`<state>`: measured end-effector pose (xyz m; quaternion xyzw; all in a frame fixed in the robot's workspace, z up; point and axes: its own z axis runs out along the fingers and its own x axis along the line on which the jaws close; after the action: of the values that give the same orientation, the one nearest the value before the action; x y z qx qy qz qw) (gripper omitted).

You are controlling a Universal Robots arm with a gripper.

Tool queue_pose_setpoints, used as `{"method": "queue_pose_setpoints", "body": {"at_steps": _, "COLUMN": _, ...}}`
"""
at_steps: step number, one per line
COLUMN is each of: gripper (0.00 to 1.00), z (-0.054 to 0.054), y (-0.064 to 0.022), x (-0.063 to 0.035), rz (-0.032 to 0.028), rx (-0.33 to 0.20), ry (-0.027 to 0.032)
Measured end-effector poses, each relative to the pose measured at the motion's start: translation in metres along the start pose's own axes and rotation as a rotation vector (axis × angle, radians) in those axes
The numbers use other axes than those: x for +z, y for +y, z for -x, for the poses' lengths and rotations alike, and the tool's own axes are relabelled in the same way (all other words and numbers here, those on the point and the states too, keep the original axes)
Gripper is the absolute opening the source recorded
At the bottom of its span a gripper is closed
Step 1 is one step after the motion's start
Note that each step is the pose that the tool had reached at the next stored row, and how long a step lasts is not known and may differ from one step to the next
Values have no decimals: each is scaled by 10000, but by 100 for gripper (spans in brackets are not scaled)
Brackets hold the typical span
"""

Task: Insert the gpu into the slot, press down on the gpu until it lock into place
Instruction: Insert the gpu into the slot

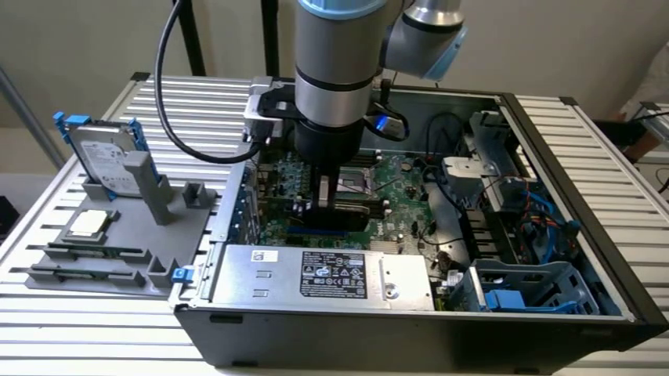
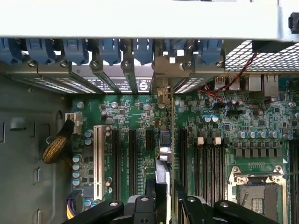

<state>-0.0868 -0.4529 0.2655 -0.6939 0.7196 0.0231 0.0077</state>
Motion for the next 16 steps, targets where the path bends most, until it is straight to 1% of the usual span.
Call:
{"method": "queue_pose_setpoints", "body": {"at_steps": 2, "gripper": 26, "z": -1, "y": 3, "x": 5, "rz": 9, "rx": -1, "ry": -1}}
{"method": "queue_pose_setpoints", "body": {"at_steps": 9, "gripper": 26, "z": -1, "y": 13, "x": 19, "rz": 11, "rx": 0, "ry": -8}}
{"method": "queue_pose_setpoints", "body": {"at_steps": 12, "gripper": 26, "z": -1, "y": 14, "x": 27, "rz": 13, "rx": 0, "ry": -28}}
{"method": "queue_pose_setpoints", "body": {"at_steps": 16, "gripper": 26, "z": 0, "y": 15, "x": 40, "rz": 14, "rx": -4, "ry": -92}}
